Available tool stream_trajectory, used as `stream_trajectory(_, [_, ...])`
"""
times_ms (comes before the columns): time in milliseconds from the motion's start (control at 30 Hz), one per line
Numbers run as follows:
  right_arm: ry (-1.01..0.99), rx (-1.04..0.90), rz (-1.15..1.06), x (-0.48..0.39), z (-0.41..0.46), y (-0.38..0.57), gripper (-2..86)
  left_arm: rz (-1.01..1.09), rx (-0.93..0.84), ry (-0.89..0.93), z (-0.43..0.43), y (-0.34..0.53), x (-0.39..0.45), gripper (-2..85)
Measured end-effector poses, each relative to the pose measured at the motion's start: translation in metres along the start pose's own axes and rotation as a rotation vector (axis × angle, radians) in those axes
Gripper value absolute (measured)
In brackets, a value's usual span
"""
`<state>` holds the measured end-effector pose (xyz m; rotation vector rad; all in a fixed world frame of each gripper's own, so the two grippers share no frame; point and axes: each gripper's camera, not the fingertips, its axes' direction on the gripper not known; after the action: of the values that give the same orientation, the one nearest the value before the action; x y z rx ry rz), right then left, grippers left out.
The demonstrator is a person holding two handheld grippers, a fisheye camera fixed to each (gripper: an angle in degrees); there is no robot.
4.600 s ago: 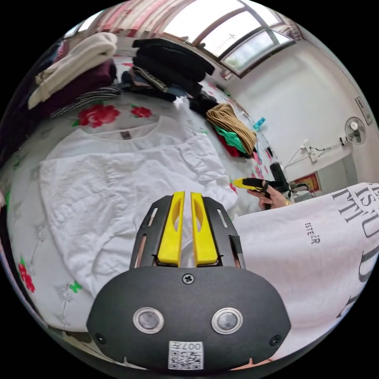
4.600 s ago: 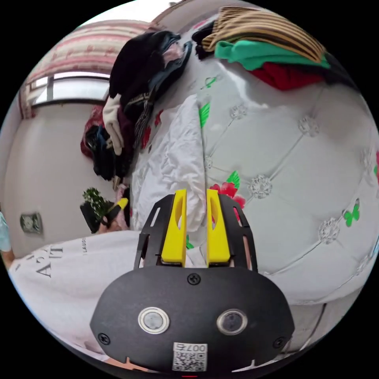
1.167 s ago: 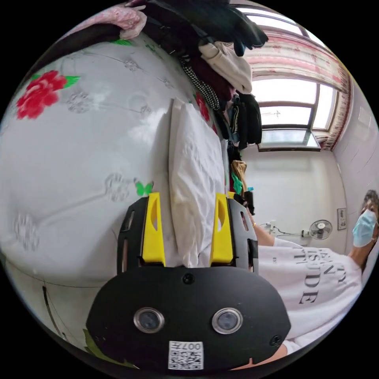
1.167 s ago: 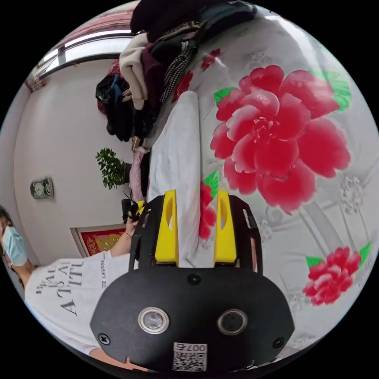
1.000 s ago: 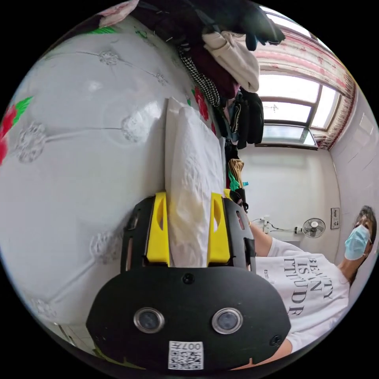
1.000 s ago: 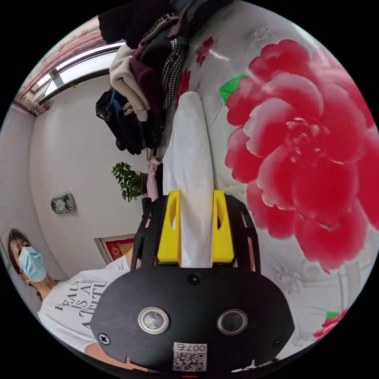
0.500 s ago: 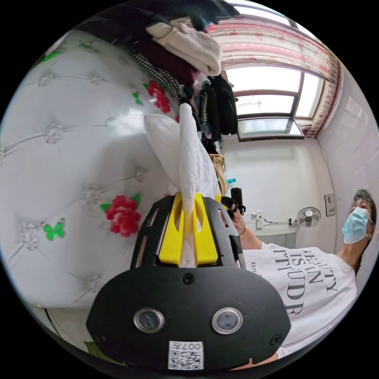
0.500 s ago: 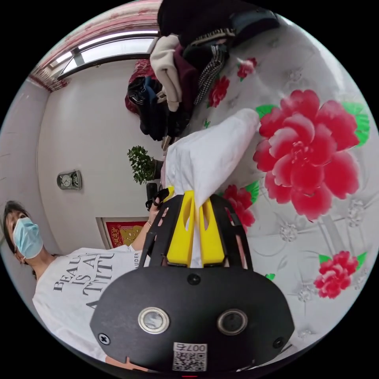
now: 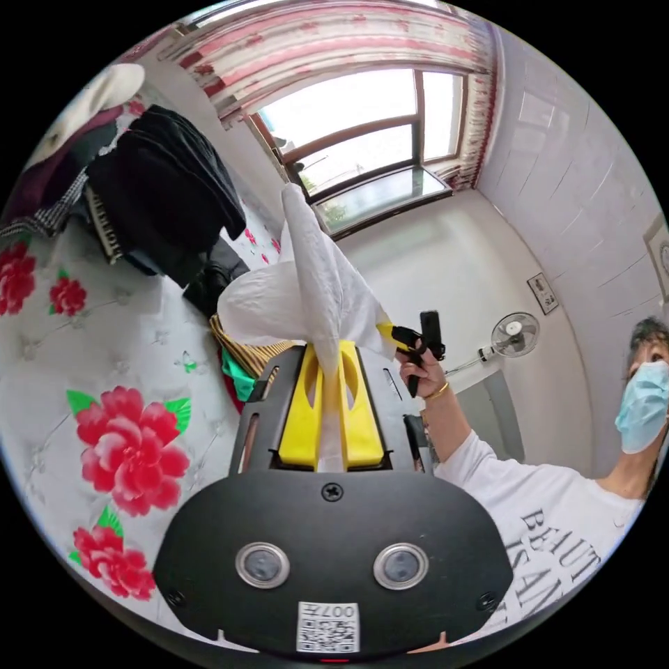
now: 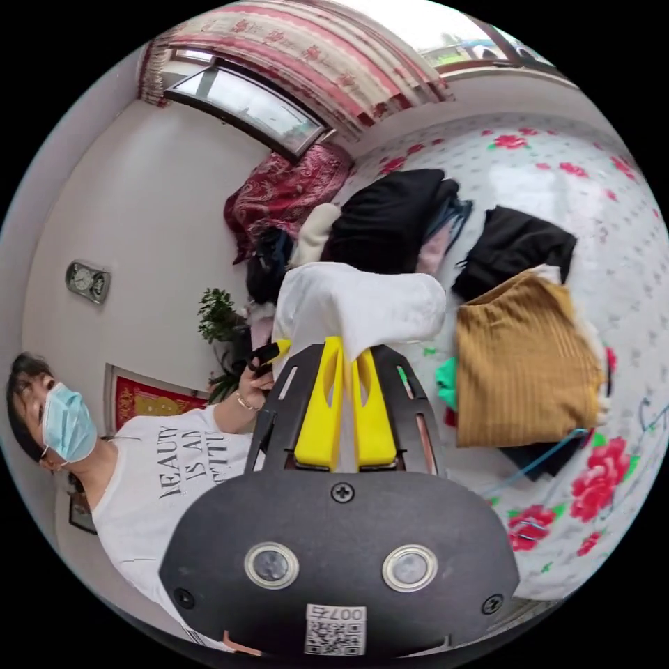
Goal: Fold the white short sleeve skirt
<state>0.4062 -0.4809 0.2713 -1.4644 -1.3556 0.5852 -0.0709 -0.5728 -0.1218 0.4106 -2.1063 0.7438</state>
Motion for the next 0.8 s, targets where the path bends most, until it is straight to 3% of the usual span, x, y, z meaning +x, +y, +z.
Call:
stream_trajectory(133, [0.354, 0.082, 0.150, 0.074, -0.020, -0.008, 1.7, -0.027, -0.178, -0.132, 0.122, -0.006, -0.034, 5.9])
stream_trajectory(233, [0.551, 0.127, 0.311, 0.136, -0.003, 0.018, 3.1, -0.096, -0.293, -0.245, 0.152, 0.027, -0.077, 7.1])
stream_trajectory(367, [0.492, 0.306, 0.251, 0.138, 0.030, 0.081, 4.2, -0.149, -0.370, -0.384, 0.120, 0.084, -0.113, 7.6])
stream_trajectory(433, [0.450, 0.325, 0.160, 0.117, 0.062, 0.106, 4.3, -0.227, -0.372, -0.543, 0.074, 0.124, -0.127, 7.7])
stream_trajectory(500, [0.436, 0.256, 0.077, 0.093, 0.108, 0.124, 4.4, -0.311, -0.339, -0.659, 0.036, 0.151, -0.132, 7.8])
stream_trajectory(633, [0.368, -0.065, -0.036, 0.042, 0.252, 0.155, 4.8, -0.471, -0.145, -0.859, -0.041, 0.192, -0.124, 8.4])
stream_trajectory(800, [0.188, -0.391, -0.077, -0.013, 0.395, 0.187, 5.9, -0.610, 0.107, -0.969, -0.113, 0.208, -0.122, 9.4])
